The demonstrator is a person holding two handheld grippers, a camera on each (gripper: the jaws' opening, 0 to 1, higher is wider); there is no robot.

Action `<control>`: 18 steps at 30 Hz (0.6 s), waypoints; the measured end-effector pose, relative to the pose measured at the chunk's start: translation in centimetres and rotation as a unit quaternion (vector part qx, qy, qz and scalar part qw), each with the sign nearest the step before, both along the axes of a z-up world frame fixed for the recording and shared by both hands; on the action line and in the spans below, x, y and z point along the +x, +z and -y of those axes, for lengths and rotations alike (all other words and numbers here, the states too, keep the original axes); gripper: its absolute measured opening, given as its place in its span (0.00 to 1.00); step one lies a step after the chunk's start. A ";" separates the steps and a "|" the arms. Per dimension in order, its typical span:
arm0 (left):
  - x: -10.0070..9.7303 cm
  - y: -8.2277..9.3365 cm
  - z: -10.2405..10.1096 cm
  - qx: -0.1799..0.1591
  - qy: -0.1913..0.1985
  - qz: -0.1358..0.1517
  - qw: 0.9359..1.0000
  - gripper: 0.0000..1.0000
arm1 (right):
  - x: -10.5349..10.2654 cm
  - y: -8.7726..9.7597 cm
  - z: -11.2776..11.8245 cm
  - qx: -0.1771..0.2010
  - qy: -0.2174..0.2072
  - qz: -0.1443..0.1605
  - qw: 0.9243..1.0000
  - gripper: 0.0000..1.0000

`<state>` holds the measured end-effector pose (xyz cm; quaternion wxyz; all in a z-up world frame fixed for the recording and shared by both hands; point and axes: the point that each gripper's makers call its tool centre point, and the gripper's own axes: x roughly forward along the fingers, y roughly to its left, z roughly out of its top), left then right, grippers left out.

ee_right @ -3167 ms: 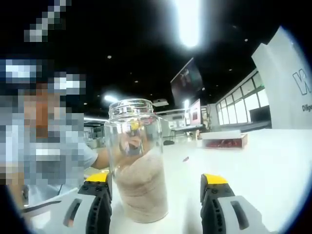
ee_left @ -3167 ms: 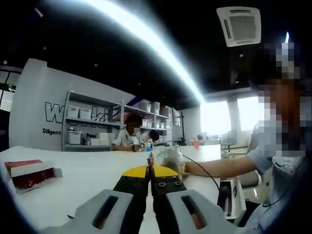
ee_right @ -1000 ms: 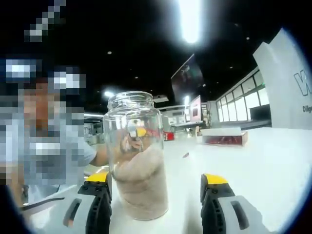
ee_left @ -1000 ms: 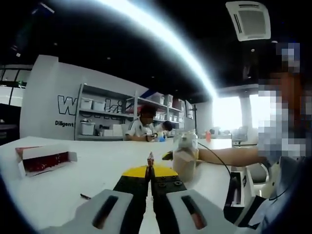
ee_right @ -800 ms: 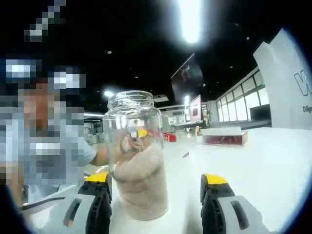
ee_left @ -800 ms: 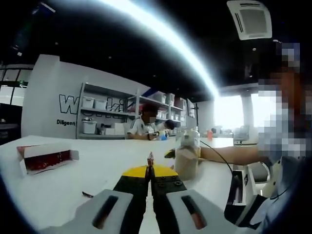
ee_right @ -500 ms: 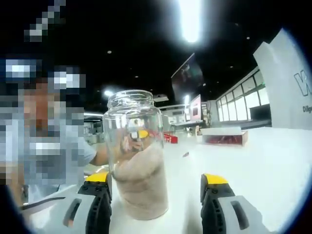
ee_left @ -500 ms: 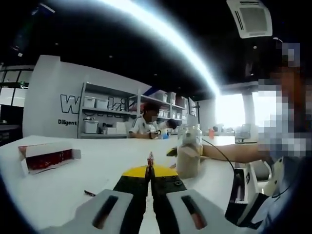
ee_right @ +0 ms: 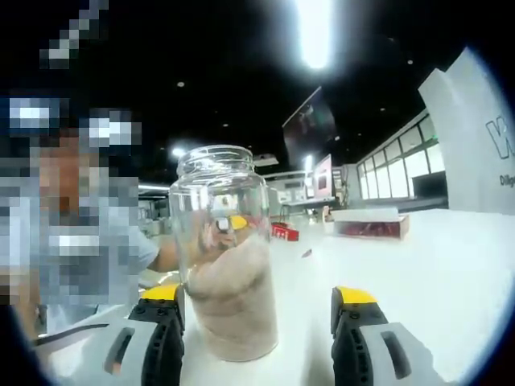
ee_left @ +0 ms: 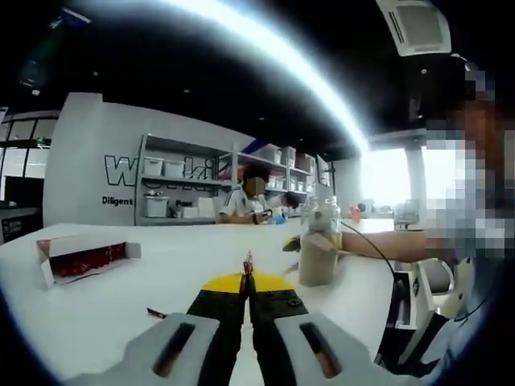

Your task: Tear open the coffee pouch, take out the coffee, and pour the coffee from the pouch into the cup

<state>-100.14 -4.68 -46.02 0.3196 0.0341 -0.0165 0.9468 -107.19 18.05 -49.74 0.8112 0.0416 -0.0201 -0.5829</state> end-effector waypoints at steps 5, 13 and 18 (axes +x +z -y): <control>0.0 -0.3 0.1 -0.005 0.002 0.000 1.000 0.05 | 0.3 -0.1 0.1 0.002 0.000 -0.001 1.000 0.74; -0.4 -1.0 0.6 -0.019 0.018 0.003 1.000 0.05 | 0.5 -0.2 0.1 0.005 0.000 -0.003 1.000 0.74; -0.6 -1.6 0.8 -0.034 0.024 0.005 0.999 0.05 | 0.4 -0.3 0.1 0.007 0.001 -0.004 1.000 0.74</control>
